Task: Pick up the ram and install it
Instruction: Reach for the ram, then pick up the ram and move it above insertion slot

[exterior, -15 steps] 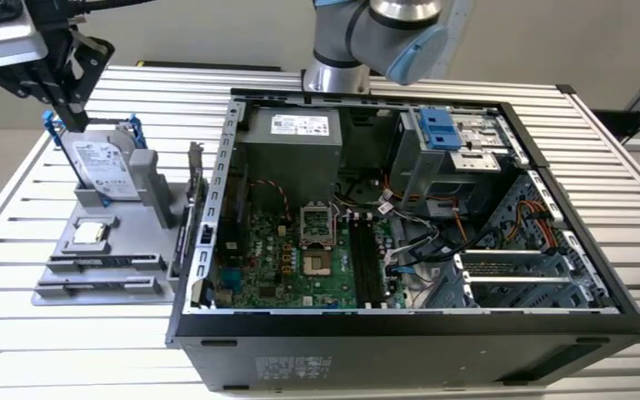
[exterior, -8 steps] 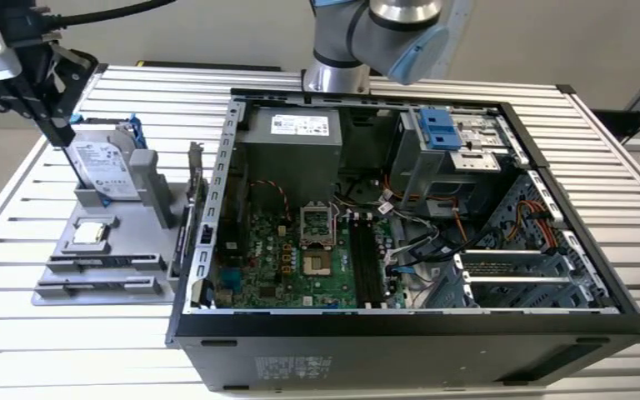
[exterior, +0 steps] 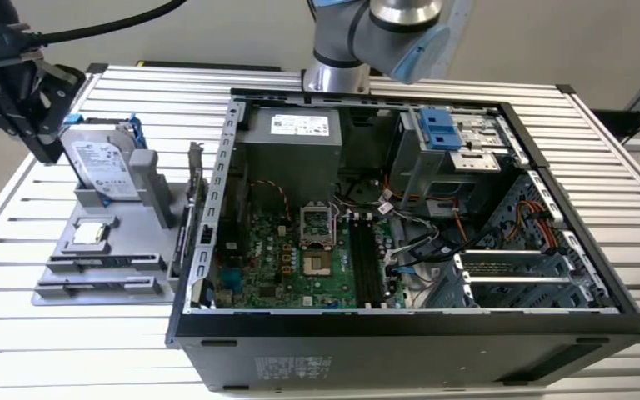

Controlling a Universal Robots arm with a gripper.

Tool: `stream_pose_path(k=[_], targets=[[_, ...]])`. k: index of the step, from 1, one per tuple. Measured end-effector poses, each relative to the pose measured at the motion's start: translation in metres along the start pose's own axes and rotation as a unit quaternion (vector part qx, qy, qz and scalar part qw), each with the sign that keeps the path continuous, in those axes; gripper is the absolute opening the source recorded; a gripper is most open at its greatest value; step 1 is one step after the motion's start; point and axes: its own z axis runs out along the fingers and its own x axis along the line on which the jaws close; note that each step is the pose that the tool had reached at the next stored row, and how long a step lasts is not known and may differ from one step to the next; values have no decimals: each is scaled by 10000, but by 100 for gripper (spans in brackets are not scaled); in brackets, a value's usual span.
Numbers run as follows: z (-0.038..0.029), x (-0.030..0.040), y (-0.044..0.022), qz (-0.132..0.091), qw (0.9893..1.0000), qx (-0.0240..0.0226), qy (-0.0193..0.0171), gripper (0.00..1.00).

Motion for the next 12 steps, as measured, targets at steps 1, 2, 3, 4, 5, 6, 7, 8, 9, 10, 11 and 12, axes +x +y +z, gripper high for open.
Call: stream_pose_path(k=[1, 2, 3, 4, 5, 6, 7, 8, 9, 10, 11, 12], targets=[[0, 3, -18, -6, 10000, 0, 0, 0], [0, 7, -35, -13, 10000, 0, 1, 0], [0, 12, -54, -20, 10000, 0, 1, 0], [0, 16, -72, -26, 10000, -1, 1, 0], [0, 22, -88, -31, 10000, -1, 2, 0], [0, 28, -106, -37, 10000, -1, 2, 0], [0, 34, -125, -42, 10000, 0, 3, 0], [0, 40, -143, -48, 10000, -1, 3, 0], [0, 45, -160, -54, 10000, -1, 3, 0], [0, 51, -175, -60, 10000, -1, 3, 0], [0, 56, -187, -67, 10000, -1, 4, 0], [0, 60, -190, -70, 10000, 0, 4, 0]])
